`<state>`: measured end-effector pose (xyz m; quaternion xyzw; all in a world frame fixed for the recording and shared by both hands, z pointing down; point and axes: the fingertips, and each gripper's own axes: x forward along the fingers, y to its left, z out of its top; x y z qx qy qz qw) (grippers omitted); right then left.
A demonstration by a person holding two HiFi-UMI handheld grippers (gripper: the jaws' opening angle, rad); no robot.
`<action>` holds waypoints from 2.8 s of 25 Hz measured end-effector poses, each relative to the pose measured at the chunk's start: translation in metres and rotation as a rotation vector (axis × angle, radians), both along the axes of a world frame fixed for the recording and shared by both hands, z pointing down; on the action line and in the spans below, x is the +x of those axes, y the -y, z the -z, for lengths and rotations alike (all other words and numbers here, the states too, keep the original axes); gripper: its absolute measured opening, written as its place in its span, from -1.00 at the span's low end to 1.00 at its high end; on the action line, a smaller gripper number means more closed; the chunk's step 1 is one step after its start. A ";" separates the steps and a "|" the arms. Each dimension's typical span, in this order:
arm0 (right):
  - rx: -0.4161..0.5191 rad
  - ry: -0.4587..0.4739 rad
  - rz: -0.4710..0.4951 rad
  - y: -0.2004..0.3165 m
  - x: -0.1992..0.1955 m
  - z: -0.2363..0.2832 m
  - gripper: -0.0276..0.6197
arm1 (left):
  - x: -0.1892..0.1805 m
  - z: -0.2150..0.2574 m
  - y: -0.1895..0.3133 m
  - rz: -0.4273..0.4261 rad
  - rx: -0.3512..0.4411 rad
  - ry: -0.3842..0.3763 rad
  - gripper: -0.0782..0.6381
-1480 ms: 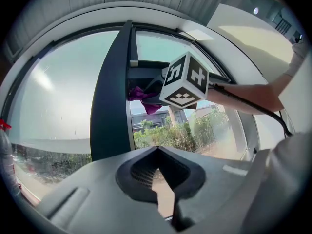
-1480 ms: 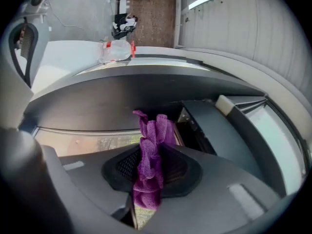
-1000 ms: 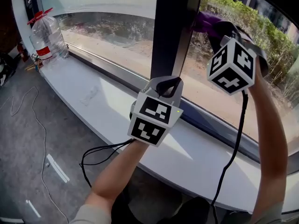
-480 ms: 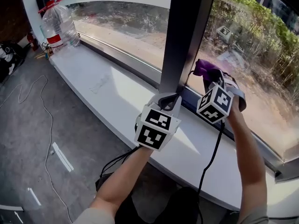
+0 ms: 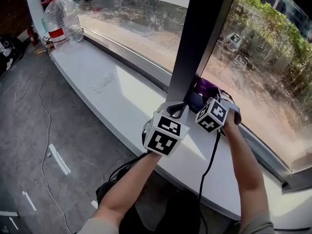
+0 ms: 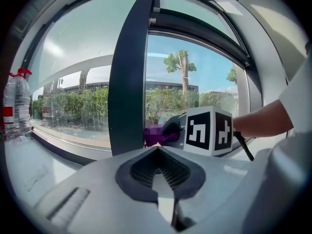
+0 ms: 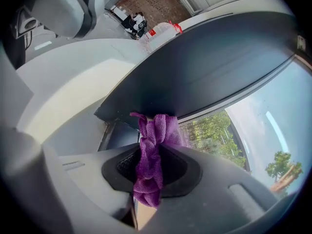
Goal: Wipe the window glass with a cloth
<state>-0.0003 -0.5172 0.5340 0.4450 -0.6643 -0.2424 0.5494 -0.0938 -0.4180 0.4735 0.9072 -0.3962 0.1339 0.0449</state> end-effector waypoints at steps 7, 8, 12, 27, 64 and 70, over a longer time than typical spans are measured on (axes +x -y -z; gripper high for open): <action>-0.123 0.013 -0.026 0.001 0.000 -0.045 -0.60 | -0.002 0.013 0.000 0.012 0.021 -0.020 -0.78; -0.114 0.015 -0.016 -0.001 -0.002 -0.042 -0.60 | -0.002 0.015 -0.003 0.012 0.024 -0.022 -0.78; -0.050 0.095 0.039 -0.014 -0.009 0.003 -0.60 | -0.002 0.025 -0.008 0.016 0.046 -0.028 -0.78; 0.532 0.000 0.143 -0.065 -0.010 0.360 -0.60 | 0.011 0.197 -0.013 -0.014 0.356 -0.001 -0.78; 0.228 -0.076 -0.039 -0.043 0.061 0.082 -0.60 | 0.047 0.028 -0.044 -0.096 0.064 0.008 -0.78; 0.116 -0.056 -0.065 -0.037 0.060 0.001 -0.60 | 0.045 0.008 -0.047 -0.109 0.036 0.019 -0.78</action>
